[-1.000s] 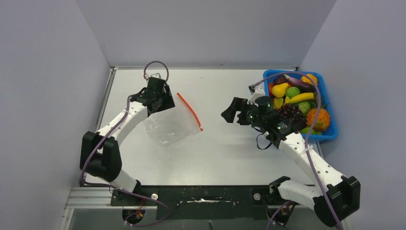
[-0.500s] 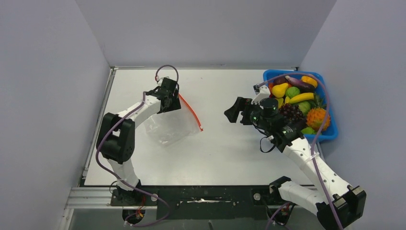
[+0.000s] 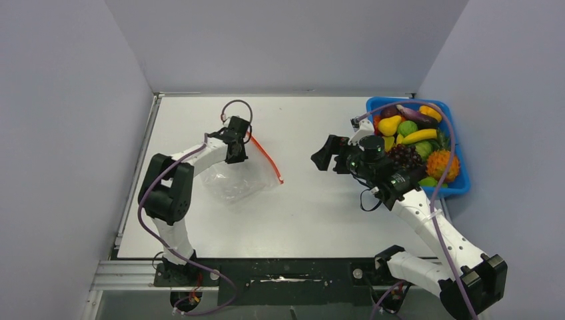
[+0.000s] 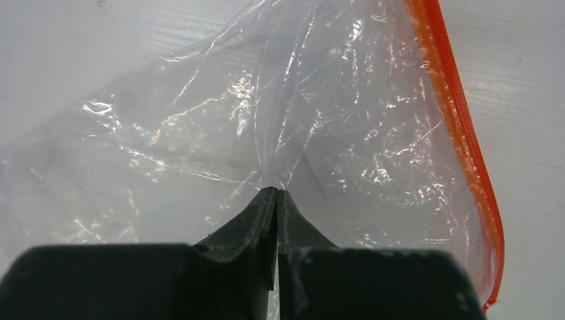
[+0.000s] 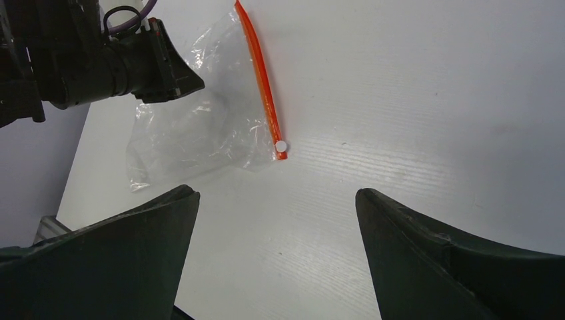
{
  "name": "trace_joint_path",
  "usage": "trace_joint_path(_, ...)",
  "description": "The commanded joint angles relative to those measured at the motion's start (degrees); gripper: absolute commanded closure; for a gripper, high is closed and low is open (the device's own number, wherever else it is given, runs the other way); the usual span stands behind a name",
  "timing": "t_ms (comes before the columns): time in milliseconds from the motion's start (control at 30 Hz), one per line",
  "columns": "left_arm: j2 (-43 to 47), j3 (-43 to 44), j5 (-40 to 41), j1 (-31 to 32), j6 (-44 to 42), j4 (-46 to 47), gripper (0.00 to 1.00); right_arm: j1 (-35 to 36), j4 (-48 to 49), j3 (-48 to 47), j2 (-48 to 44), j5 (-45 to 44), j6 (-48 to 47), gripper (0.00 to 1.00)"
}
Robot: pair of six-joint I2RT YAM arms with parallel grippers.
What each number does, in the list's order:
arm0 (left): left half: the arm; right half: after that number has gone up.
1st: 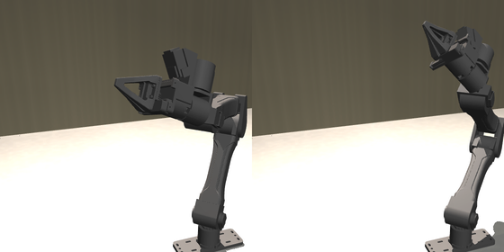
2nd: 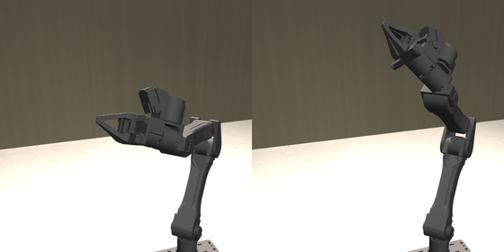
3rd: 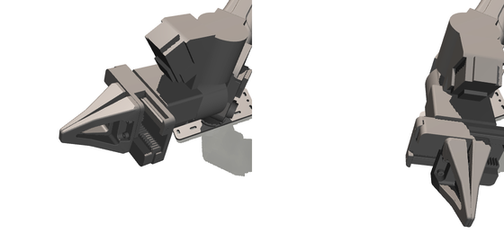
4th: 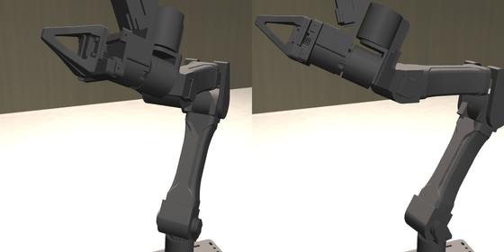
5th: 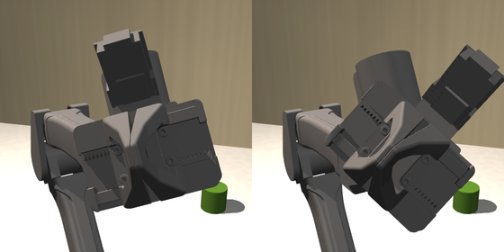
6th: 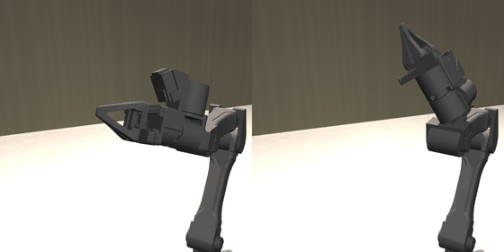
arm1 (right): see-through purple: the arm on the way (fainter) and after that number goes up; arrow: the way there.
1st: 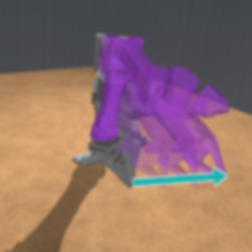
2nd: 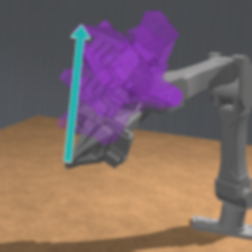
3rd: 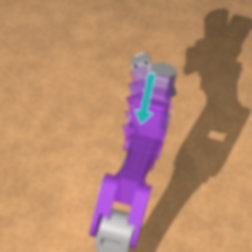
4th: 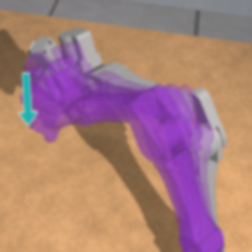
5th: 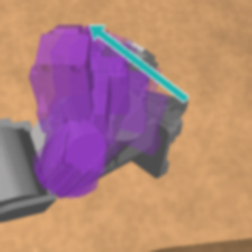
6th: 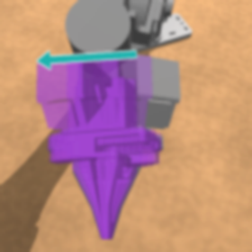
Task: Place the food in the zip-top bag and seal the zipper
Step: Pick up the zipper food storage bag at the center of the board.
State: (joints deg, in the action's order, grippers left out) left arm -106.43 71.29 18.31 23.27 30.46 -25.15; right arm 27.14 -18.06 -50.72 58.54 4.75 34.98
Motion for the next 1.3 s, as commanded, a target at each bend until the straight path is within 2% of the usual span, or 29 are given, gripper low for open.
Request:
trace_joint_path(0, 3.33, 0.73, -2.1, 2.55, -2.5, 3.1, 1.0, 0.55, 2.9, -0.34, 0.07, 0.01, 0.57, 0.08)
trace_joint_path(367, 18.72, -7.54, -17.6, 4.59, -4.99, 9.82, 1.0, -0.04, 3.58, -2.01, 2.69, 2.96, -0.4, 0.08)
trace_joint_path(467, 22.29, -8.9, -18.22, 4.63, -4.41, 10.04, 1.0, -3.52, -0.1, -6.08, 6.01, 4.83, -3.66, 0.09)
trace_joint_path(567, 24.38, -9.29, -17.66, 4.63, -4.17, 8.54, 1.0, -9.73, 3.04, -5.35, 7.9, 13.99, -0.62, 0.11)
trace_joint_path(767, 29.58, -13.25, -22.96, 4.61, -2.64, 12.88, 1.0, -9.67, 15.64, 0.12, 10.53, 19.37, 4.5, 0.2)
trace_joint_path(1067, 36.21, -16.94, -29.37, 4.64, 0.06, 18.45, 1.0, -8.18, 20.29, 0.33, 15.02, 20.33, 3.23, 0.47)
trace_joint_path(1267, 38.3, -18.55, -33.36, 4.66, 2.55, 22.31, 1.0, -6.08, 25.51, 2.05, 16.29, 23.03, 3.95, 0.54)
